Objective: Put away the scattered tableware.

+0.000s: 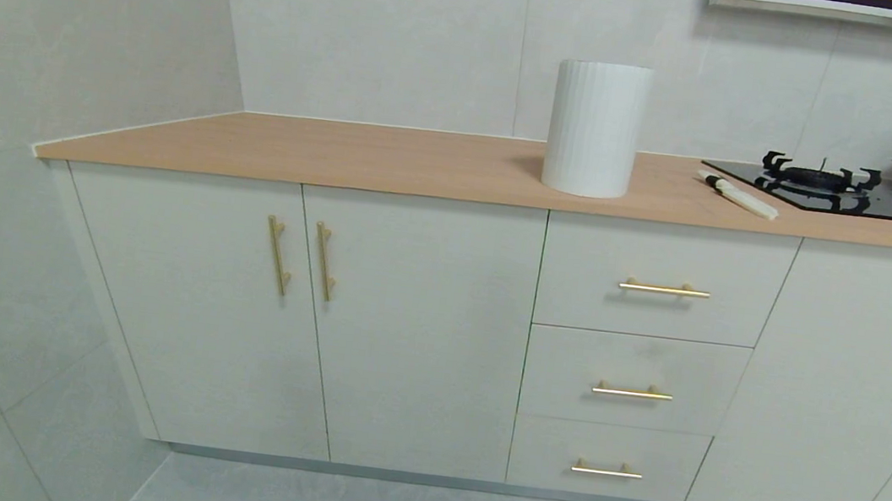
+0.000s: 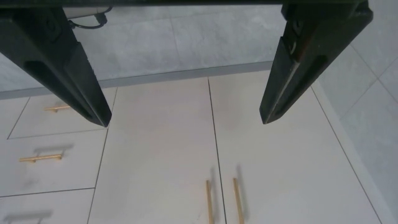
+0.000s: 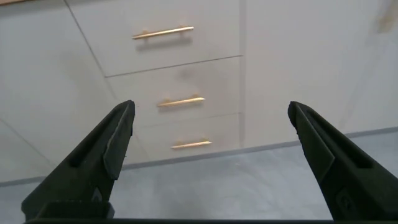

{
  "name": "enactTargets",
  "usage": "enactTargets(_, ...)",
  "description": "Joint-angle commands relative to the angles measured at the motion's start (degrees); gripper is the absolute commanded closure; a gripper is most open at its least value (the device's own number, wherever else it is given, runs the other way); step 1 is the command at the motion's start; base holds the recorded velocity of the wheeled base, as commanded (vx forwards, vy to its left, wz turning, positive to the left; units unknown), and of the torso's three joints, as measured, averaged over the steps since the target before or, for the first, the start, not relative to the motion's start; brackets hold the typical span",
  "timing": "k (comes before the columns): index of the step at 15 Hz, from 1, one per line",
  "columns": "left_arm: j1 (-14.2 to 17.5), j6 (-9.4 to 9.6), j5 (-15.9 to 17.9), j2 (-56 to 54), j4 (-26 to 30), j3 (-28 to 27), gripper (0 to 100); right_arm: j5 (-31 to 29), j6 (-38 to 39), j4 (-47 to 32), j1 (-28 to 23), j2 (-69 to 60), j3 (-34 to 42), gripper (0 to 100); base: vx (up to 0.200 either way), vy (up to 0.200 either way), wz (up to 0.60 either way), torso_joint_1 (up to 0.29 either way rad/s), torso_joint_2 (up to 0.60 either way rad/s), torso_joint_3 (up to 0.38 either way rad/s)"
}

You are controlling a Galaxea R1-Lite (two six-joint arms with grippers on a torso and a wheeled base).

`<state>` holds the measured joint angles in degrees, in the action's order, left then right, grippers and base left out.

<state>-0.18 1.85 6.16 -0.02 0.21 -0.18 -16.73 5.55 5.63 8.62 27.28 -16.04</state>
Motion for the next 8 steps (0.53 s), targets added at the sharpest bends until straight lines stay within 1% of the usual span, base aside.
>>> enactTargets(1,0.01,-0.01,0.0,0.02,-0.03,0.01,0,0.38,-4.93,-13.19,-4.75,-22.27,-3.29,0,0.0,0.0,0.0,0.0,0.0,0.0)
enactTargets(3,0.01,-0.01,0.0,0.02,-0.03,0.01,0,0.38,-5.9,-14.42,-8.53,-26.49,-2.68,0,0.0,0.0,0.0,0.0,0.0,0.0)
enactTargets(5,0.01,-0.01,0.0,0.02,0.06,0.01,0,0.29,-5.72,-16.09,-8.62,-27.28,-1.36,0,0.0,0.0,0.0,0.0,0.0,0.0)
enactTargets(6,0.01,-0.01,0.0,0.02,-0.03,0.01,0,0.99,-3.88,-15.74,-8.62,-27.28,0.22,0,0.0,0.0,0.0,0.0,0.0,0.0)
enactTargets(7,0.01,-0.01,0.0,0.02,-0.03,0.01,0,4.16,-2.82,-14.25,-8.62,-27.28,2.86,0,0.0,0.0,0.0,0.0,0.0,0.0)
enactTargets(8,0.01,-0.01,0.0,0.02,0.06,0.01,0,8.2,-2.82,-10.82,-8.62,-27.28,7.08,0,0.0,0.0,0.0,0.0,0.0,0.0)
